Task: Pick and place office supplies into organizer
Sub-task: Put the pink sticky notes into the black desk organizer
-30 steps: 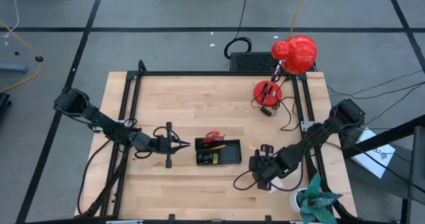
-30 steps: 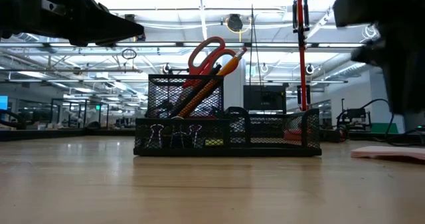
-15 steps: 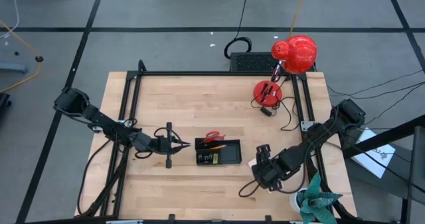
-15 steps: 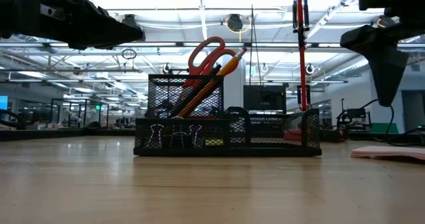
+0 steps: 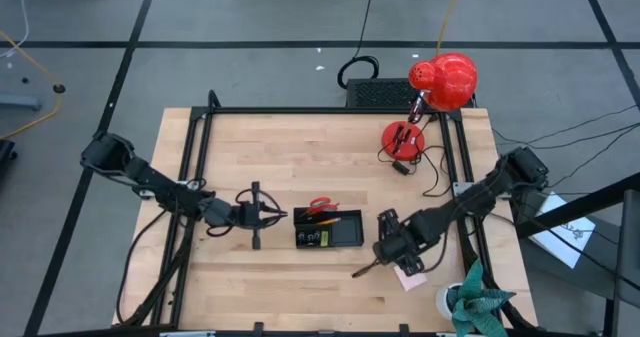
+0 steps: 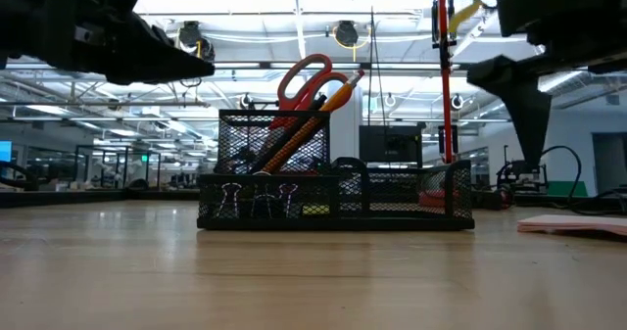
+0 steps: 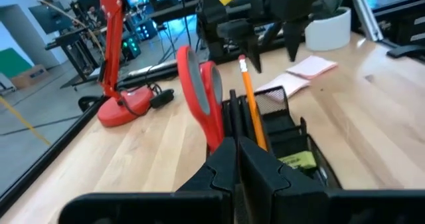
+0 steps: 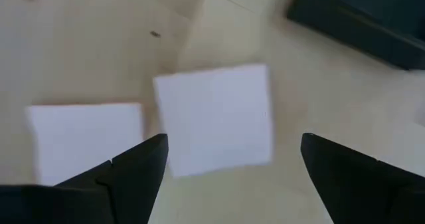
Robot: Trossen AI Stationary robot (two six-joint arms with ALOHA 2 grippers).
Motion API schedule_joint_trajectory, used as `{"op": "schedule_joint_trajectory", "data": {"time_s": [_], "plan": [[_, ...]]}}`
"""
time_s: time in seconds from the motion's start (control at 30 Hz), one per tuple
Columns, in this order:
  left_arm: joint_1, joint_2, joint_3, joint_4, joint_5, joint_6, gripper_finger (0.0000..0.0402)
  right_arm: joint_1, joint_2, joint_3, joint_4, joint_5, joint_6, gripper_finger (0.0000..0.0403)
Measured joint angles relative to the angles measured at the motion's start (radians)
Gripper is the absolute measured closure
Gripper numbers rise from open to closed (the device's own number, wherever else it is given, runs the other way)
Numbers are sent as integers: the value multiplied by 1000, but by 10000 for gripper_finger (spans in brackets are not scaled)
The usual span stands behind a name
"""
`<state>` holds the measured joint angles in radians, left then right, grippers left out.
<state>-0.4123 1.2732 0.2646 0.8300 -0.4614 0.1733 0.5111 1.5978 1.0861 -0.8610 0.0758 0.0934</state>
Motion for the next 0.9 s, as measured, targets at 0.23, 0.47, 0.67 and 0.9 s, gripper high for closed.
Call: {"op": "schedule_joint_trajectory", "data": {"time_s": [0.23, 0.47, 0.67, 0.9], "plan": [[22, 0, 0, -16, 20, -16, 376, -58, 0, -90, 116, -177, -134, 64], [40, 0, 0, -18, 51, -15, 376, -104, 0, -143, 122, -160, -154, 64], [59, 0, 0, -21, 56, -14, 376, -132, -1, -154, 168, -159, -214, 62], [81, 0, 0, -54, 72, -21, 376, -138, -10, -298, 388, -217, -212, 49]]}}
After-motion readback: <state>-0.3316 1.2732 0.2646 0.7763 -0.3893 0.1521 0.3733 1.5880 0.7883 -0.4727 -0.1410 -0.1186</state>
